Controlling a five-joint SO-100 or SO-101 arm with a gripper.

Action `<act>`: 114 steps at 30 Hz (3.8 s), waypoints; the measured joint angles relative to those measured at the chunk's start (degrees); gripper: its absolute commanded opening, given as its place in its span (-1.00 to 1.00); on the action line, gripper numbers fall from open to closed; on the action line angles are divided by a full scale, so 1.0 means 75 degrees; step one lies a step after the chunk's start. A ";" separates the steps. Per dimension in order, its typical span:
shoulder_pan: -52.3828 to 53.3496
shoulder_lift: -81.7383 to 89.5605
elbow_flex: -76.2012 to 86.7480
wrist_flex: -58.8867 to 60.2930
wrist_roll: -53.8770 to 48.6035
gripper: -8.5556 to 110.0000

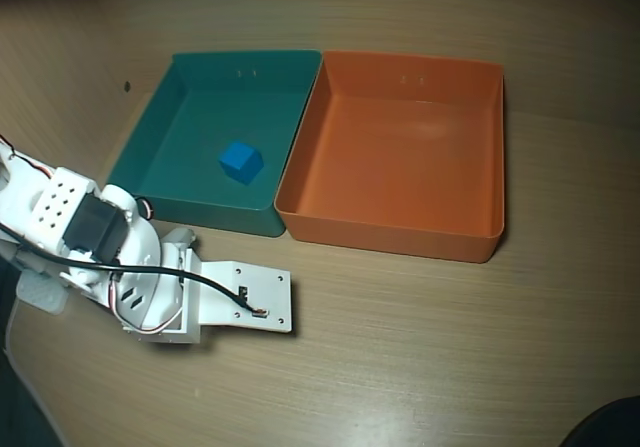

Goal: Grasp a cube and put it in the box.

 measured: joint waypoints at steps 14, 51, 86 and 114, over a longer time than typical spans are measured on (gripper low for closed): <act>0.0000 0.0000 0.0000 -0.0012 0.0000 -0.04; -0.0129 -0.0680 -0.0012 -0.0762 0.0000 -0.49; -0.0211 0.0328 -0.0234 -0.0773 0.0023 -0.95; -0.1441 0.2344 -0.0223 -0.2262 0.0129 -0.95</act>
